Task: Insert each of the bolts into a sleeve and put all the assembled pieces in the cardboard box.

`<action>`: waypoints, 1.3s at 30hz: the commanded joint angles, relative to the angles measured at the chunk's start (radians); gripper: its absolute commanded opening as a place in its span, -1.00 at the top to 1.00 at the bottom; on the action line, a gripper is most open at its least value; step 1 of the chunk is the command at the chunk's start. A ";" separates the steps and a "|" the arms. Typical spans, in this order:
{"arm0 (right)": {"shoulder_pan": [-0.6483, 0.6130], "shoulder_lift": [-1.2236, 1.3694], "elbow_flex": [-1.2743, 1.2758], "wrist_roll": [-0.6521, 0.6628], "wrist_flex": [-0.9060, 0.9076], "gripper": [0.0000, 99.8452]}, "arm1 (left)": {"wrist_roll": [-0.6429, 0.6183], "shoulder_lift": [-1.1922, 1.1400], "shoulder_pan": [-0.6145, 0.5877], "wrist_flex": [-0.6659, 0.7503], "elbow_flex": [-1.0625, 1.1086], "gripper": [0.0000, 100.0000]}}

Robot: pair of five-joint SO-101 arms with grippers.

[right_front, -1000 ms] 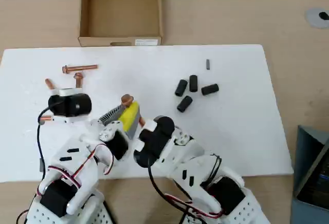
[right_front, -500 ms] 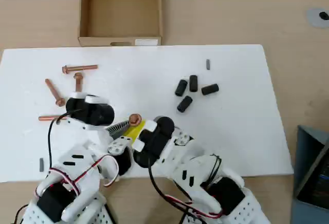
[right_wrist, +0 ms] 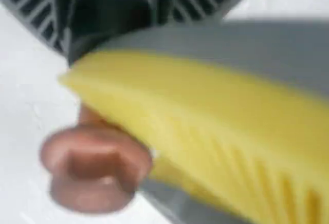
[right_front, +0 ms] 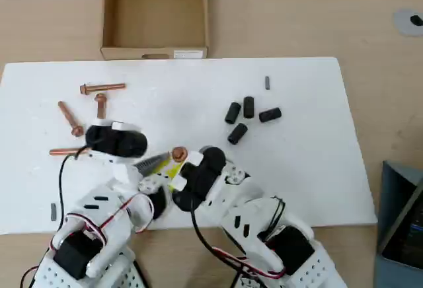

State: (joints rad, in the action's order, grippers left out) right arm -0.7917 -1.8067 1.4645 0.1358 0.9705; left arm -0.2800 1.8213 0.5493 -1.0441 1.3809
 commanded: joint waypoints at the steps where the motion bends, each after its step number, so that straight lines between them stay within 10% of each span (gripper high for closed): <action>1: -0.013 -0.166 -0.071 0.008 -0.043 0.98 | -0.003 -0.007 -0.023 -0.011 -0.015 0.46; 18: -0.012 -0.168 -0.022 0.005 -0.043 0.98 | -0.003 -0.002 -0.071 -0.040 -0.229 0.69; 21: 0.016 -0.165 -0.025 0.006 -0.043 0.98 | -0.002 -0.001 -0.150 -0.032 -0.232 1.00; 31: 0.283 -0.105 -0.019 0.000 -0.043 0.98 | 0.279 -0.001 -0.635 -0.031 -0.074 1.00; 39: 0.358 -0.068 -0.077 -0.094 -0.041 0.98 | 0.295 -0.001 -0.733 -0.037 0.109 1.00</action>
State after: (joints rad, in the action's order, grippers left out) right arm -0.4511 -1.8082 1.4615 0.0667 0.9582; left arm 0.0084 1.8151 -0.1672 -1.0810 1.4607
